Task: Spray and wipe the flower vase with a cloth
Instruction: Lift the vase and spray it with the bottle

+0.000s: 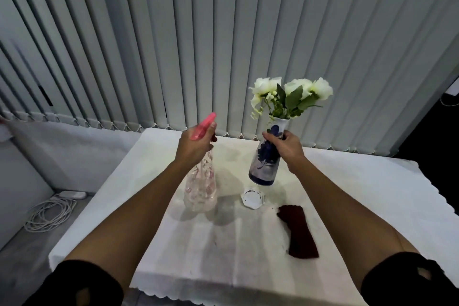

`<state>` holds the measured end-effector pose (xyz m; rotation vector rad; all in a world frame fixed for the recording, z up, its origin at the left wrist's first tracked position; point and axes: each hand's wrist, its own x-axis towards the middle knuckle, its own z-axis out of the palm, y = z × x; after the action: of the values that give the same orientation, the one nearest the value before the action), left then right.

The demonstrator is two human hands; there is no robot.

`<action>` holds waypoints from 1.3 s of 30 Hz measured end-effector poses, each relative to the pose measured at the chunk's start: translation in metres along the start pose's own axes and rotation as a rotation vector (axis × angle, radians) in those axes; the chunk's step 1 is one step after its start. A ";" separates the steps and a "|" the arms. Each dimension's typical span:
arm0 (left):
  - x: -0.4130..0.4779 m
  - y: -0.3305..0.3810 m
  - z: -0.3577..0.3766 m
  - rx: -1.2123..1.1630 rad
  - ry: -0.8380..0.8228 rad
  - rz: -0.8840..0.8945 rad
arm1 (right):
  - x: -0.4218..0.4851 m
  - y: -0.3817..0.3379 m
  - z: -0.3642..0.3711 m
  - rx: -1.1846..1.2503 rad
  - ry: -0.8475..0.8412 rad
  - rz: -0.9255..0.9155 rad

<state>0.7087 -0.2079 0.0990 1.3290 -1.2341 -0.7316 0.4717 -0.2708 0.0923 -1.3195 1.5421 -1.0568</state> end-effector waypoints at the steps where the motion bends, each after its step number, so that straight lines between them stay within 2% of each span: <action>1: 0.004 -0.005 -0.004 0.009 0.041 -0.009 | -0.001 0.007 0.006 -0.028 0.023 -0.005; 8: 0.028 -0.036 -0.026 0.087 0.170 -0.063 | -0.009 0.052 0.038 -0.112 0.070 -0.032; 14: 0.046 -0.061 -0.033 0.139 0.115 -0.048 | -0.019 0.077 0.050 -0.144 0.045 -0.080; 20: 0.059 -0.095 -0.045 0.100 0.150 -0.070 | -0.019 0.094 0.051 -0.189 0.012 -0.082; 28: 0.064 -0.097 -0.052 0.128 0.088 -0.100 | -0.021 0.101 0.060 -0.160 0.080 -0.068; 33: 0.053 -0.107 -0.041 0.203 0.183 -0.050 | -0.023 0.101 0.059 -0.167 0.062 -0.064; 39: 0.015 -0.116 -0.007 0.396 0.459 -0.080 | -0.020 0.100 0.051 -0.117 -0.061 -0.055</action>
<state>0.7472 -0.2397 -0.0074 1.7600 -0.9820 -0.2113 0.4929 -0.2458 -0.0170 -1.4679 1.5490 -0.9632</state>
